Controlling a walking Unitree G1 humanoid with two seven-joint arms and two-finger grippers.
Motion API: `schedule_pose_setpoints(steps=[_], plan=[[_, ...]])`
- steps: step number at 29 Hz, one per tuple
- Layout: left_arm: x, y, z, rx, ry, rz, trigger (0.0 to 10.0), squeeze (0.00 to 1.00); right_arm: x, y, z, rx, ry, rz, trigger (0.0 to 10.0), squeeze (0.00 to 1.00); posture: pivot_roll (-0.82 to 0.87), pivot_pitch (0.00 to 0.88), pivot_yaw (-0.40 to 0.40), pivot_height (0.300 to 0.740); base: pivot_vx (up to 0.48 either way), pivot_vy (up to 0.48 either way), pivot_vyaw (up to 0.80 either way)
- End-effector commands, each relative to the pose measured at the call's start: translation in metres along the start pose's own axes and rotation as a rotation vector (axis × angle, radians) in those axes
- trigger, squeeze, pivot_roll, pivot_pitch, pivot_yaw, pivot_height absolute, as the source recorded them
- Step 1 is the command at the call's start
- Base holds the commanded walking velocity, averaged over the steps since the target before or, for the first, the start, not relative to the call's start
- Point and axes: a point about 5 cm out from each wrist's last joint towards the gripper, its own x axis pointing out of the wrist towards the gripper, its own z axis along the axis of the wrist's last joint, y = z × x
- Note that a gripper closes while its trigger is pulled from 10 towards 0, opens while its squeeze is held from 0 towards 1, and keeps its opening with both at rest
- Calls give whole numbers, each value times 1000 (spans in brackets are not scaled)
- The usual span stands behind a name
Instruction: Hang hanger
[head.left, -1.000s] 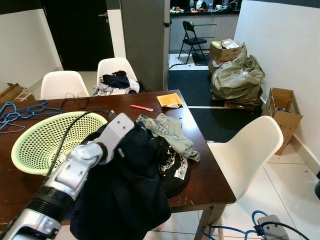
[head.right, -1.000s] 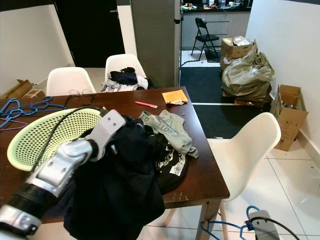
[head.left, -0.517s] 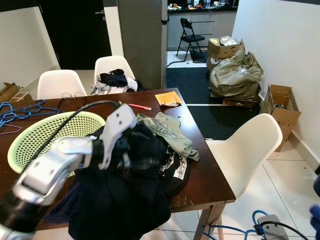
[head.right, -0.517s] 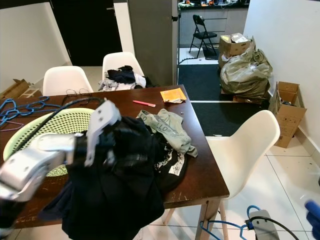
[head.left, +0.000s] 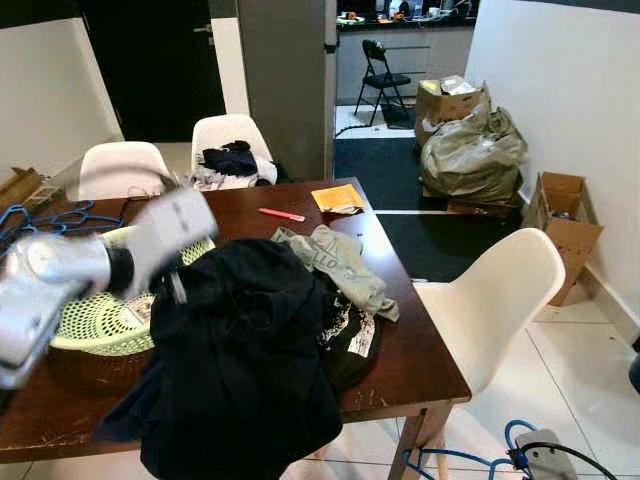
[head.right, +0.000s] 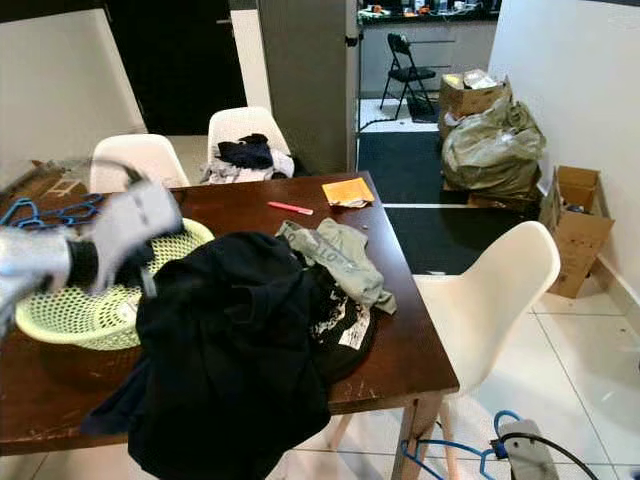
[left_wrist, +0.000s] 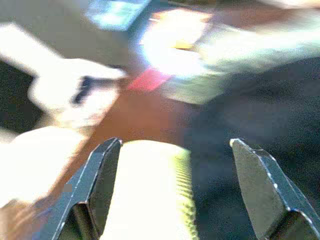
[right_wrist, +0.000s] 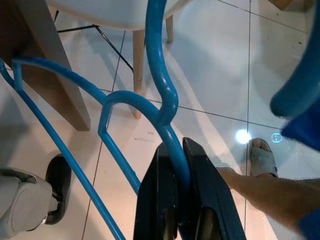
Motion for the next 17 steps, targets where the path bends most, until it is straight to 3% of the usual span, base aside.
schedule_pose_setpoints(steps=[1,2,5,7,8,9,10,12,17], plan=[[-8,18,-10,-201,-10,349,10000,0,4,-9,17,50,-90,-85,10000,0,-15,0,2,740,0,0,0],[-13,16,-17,-255,3,430,10000,0,5,-9,17,50,-89,-85,10000,0,-15,0,2,740,0,0,0],[-13,16,-17,-255,3,430,10000,0,5,-9,17,50,-89,-85,10000,0,-15,0,2,740,0,0,0],[-23,11,-41,-337,93,557,10000,0,5,-9,17,47,-89,-79,10000,0,-2,0,-9,740,0,0,0],[-23,11,-41,-337,93,557,10000,0,5,-9,17,47,-89,-79,10000,0,-2,0,-9,740,0,0,0],[-33,10,-64,-401,173,640,10000,0,6,-9,17,45,-89,-74,10000,0,1,0,-14,740,0,0,0],[-33,10,-64,-401,173,640,10000,0,6,-9,17,45,-89,-74,10000,0,1,0,-14,740,0,0,0],[-51,12,-104,-484,307,779,10000,0,7,-8,19,39,-90,-67,10000,0,1,0,-18,740,0,0,0],[-57,16,-122,-521,343,834,10000,0,8,-9,20,35,-90,-65,10000,0,-1,0,-17,740,0,0,0]])
